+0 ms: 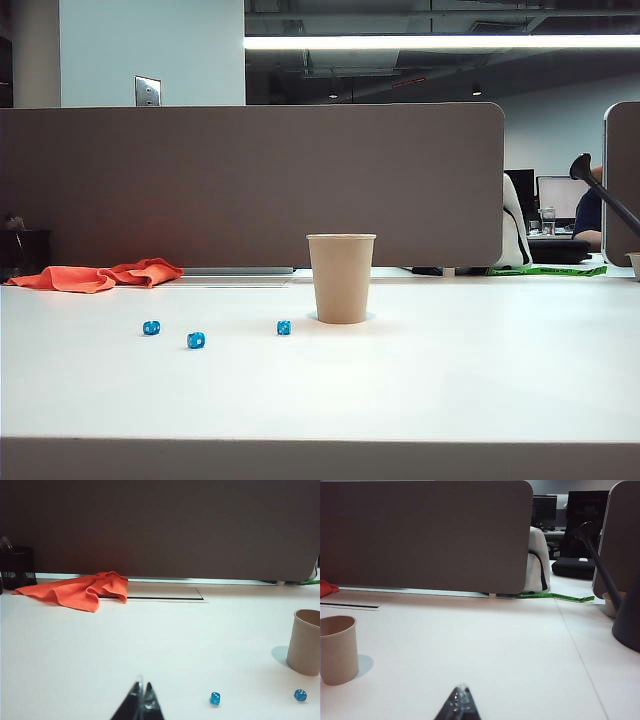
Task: Pick up the dice with a different color and drop it into the paper cup.
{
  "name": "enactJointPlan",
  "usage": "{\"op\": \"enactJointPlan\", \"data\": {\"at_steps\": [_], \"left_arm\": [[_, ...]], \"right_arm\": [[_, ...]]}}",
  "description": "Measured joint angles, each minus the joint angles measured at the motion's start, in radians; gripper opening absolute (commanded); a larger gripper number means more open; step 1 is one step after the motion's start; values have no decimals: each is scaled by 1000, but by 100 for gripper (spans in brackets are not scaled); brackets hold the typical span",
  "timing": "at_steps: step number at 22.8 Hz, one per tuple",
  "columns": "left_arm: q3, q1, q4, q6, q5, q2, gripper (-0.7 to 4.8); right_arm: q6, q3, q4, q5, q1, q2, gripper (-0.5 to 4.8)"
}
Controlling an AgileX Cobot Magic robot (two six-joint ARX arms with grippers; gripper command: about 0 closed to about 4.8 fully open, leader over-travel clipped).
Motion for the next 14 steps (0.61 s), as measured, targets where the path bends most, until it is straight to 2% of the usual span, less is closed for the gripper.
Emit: {"op": "enactJointPlan", "data": {"at_steps": [14], "left_arm": [[0, 0, 0, 0, 0, 0, -5]], "right_arm": [[0, 0, -37, 0, 0, 0, -5]]}}
